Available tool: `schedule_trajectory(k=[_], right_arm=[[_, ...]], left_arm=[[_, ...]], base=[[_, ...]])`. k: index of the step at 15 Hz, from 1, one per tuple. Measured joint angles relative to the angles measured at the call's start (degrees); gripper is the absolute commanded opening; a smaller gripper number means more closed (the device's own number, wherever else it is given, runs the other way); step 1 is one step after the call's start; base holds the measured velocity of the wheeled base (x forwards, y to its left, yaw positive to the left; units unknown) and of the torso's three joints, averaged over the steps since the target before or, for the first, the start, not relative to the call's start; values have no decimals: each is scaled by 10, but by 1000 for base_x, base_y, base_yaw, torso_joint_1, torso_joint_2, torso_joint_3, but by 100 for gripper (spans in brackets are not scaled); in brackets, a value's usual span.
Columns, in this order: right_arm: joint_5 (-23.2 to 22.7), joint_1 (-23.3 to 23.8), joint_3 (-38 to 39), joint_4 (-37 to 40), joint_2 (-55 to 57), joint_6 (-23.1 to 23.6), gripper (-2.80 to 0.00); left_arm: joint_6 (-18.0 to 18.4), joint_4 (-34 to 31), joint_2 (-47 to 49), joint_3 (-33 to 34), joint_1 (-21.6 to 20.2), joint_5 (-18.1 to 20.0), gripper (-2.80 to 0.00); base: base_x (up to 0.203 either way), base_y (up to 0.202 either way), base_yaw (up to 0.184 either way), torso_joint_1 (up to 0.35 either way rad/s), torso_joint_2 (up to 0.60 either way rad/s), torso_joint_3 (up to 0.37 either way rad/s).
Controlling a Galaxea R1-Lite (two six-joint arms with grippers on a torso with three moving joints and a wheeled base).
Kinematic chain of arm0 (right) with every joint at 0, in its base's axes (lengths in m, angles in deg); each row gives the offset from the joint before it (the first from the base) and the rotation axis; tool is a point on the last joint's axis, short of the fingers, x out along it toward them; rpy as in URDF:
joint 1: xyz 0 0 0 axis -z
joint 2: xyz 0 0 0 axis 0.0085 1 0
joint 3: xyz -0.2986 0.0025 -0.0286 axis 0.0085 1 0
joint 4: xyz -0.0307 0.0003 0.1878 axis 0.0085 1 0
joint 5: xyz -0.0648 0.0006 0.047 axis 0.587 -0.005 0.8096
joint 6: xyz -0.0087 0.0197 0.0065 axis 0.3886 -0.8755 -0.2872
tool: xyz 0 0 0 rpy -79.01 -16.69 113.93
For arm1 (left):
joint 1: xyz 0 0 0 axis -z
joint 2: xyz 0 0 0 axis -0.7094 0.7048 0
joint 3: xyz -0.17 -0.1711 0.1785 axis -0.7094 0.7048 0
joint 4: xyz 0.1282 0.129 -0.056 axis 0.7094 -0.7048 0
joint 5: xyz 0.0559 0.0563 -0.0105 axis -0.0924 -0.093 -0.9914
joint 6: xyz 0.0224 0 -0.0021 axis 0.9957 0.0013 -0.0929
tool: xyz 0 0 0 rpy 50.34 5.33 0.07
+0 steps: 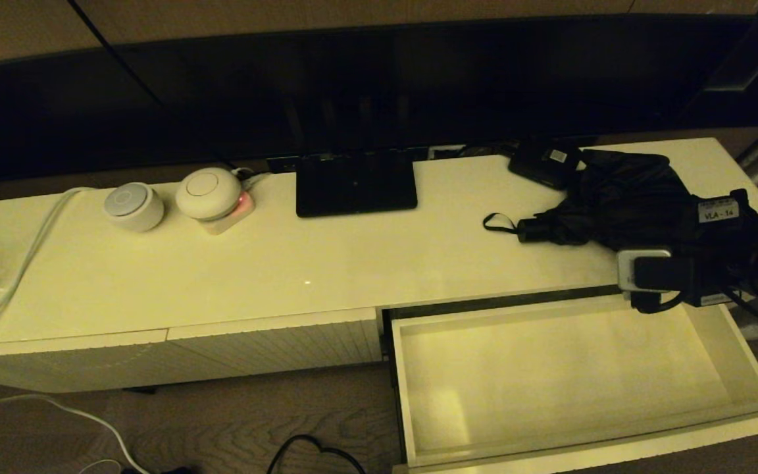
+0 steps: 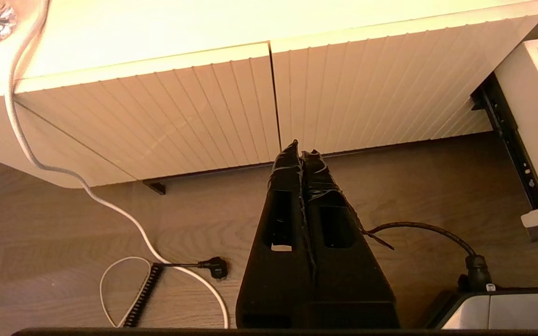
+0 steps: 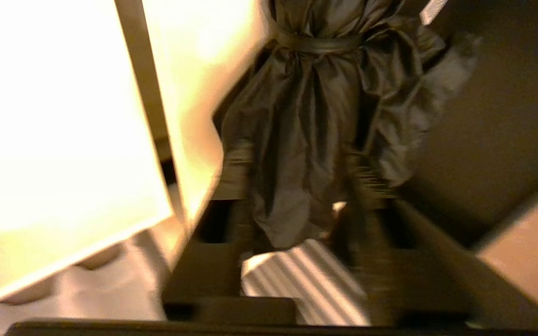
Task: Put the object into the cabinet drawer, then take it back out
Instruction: Put the umbrella in the drawer
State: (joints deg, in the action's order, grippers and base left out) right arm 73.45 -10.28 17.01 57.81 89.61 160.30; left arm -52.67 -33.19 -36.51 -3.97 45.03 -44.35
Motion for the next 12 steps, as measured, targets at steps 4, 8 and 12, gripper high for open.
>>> schedule_trajectory(k=[4, 8, 12], right_arm=[[-1, -10, -89, 123, 29, -53, 0], [2, -11, -180, 180, 75, -57, 0], [6, -6, -242, 189, 130, -53, 0]], left_arm=[[0, 0, 0, 0, 0, 0, -280], [0, 0, 0, 0, 0, 0, -280], [0, 0, 0, 0, 0, 0, -280]], base=[[0, 0, 0, 0, 0, 0], [0, 0, 0, 0, 0, 0], [0, 0, 0, 0, 0, 0]])
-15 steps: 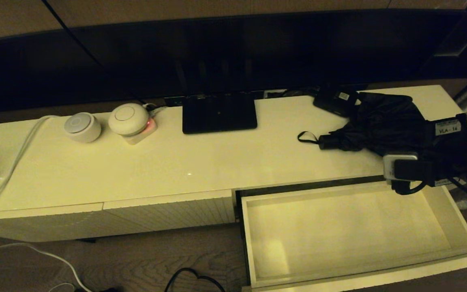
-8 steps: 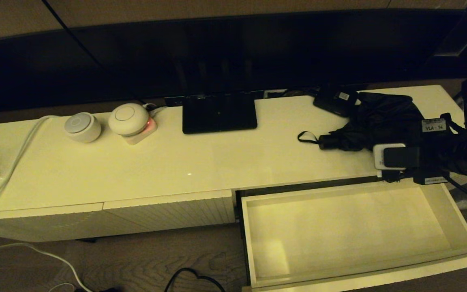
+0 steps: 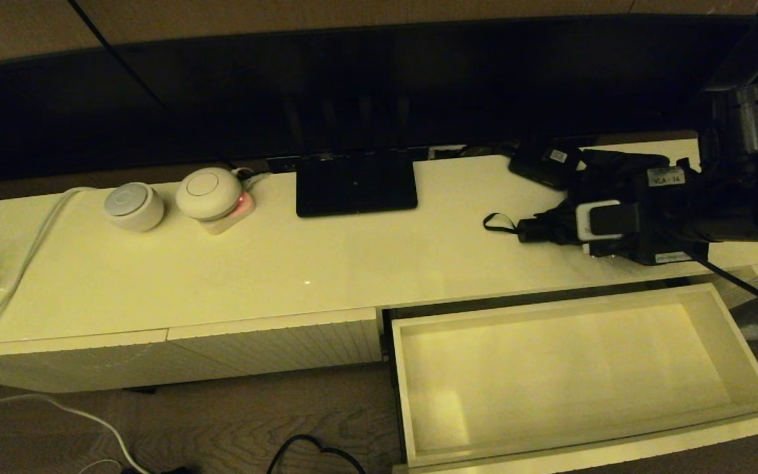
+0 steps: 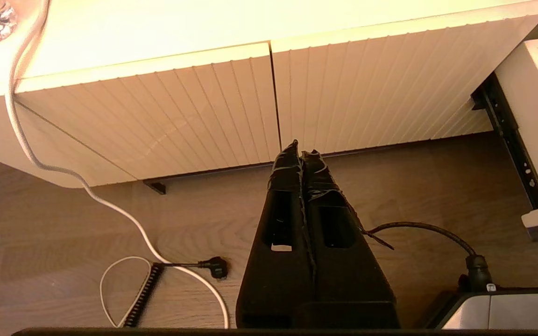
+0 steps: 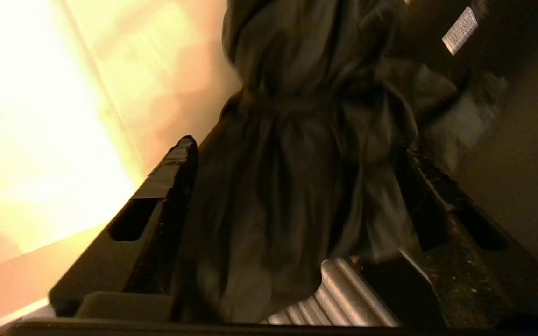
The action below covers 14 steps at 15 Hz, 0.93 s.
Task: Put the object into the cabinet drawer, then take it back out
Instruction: Put the umbrella in the drawer
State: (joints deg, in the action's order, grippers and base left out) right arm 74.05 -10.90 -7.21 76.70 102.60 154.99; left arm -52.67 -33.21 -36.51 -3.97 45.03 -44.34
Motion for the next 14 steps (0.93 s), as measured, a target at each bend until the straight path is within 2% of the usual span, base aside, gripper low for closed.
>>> schedule_trajectory(k=[8, 14], right_arm=[[19, 19, -97, -1, 88, -4, 0], [22, 21, -116, -8, 114, -10, 0]], left_arm=[[0, 0, 0, 0, 0, 0, -280], [0, 0, 0, 0, 0, 0, -280]], base=[[0, 0, 0, 0, 0, 0], [0, 0, 0, 0, 0, 0]])
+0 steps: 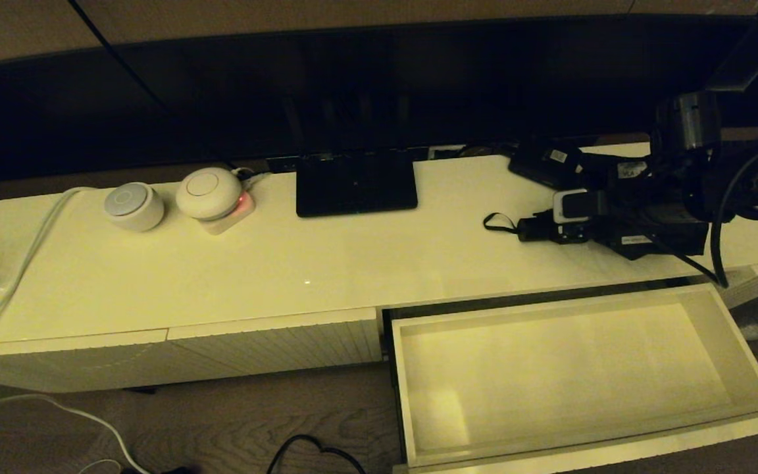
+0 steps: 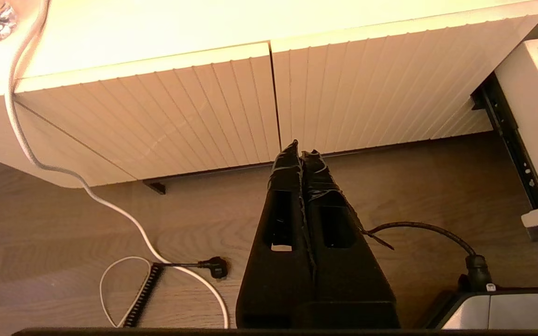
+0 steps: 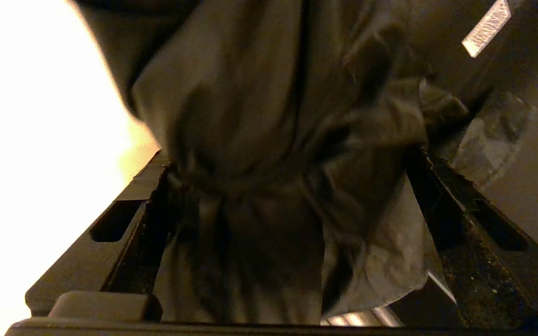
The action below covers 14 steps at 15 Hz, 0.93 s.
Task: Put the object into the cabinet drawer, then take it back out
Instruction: Put the umbrella in the drawer
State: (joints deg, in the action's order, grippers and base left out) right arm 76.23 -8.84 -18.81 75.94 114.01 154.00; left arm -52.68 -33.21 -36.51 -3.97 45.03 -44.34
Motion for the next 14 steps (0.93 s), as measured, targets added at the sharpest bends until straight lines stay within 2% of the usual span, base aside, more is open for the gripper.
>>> schedule_trajectory(k=[1, 2, 9, 14], right_arm=[[0, 0, -3, -1, 4, -9, 0], [0, 0, -6, -1, 8, -16, -280], [6, -1, -1, -7, 17, -33, -280], [13, -1, 30, -6, -5, -33, -280]], left_arm=[[0, 0, 0, 0, 0, 0, -280], [0, 0, 0, 0, 0, 0, -280], [0, 0, 0, 0, 0, 0, -280], [0, 0, 0, 0, 0, 0, -280]], base=[[0, 0, 0, 0, 0, 0], [0, 0, 0, 0, 0, 0], [0, 0, 0, 0, 0, 0], [0, 0, 0, 0, 0, 0]])
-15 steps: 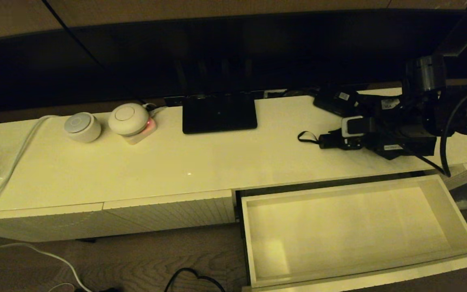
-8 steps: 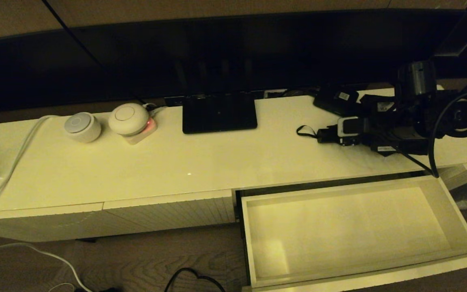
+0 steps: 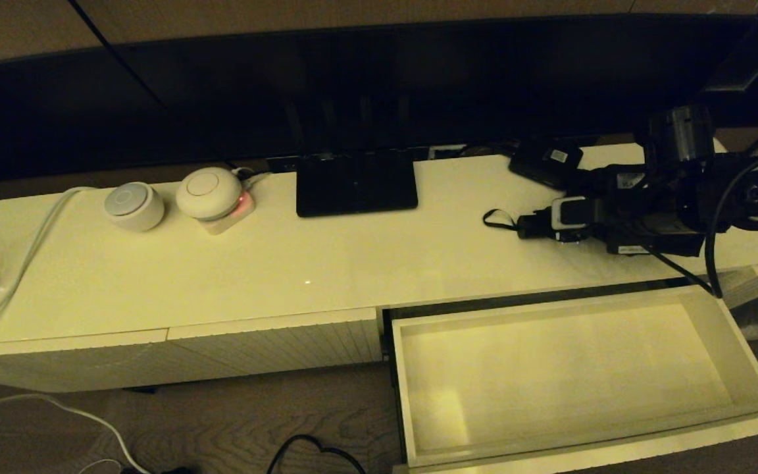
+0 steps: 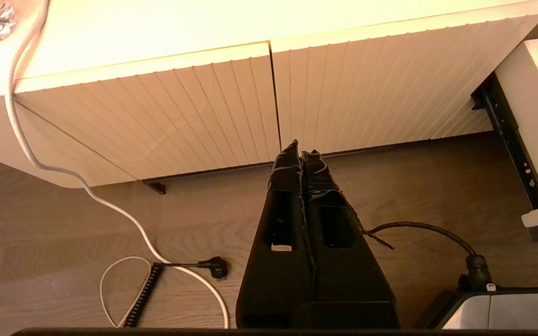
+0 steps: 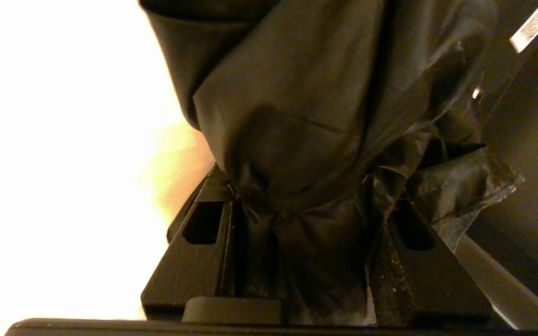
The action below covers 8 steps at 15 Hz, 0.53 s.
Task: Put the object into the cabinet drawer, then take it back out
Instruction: Put the umbrella in the drawer
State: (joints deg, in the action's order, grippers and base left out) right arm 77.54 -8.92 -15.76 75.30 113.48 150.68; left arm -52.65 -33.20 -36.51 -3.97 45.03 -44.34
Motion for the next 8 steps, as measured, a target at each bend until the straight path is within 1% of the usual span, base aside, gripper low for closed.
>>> schedule_trajectory(k=[2, 5, 8], right_arm=[[17, -4, 9, 2, -22, -1, -280], [22, -13, 25, 9, -71, -1, -280], [24, -30, 72, 52, -145, -4, -280]], left_arm=[[0, 0, 0, 0, 0, 0, -280], [0, 0, 0, 0, 0, 0, -280], [0, 0, 0, 0, 0, 0, -280]], base=[[0, 0, 0, 0, 0, 0], [0, 0, 0, 0, 0, 0], [0, 0, 0, 0, 0, 0]])
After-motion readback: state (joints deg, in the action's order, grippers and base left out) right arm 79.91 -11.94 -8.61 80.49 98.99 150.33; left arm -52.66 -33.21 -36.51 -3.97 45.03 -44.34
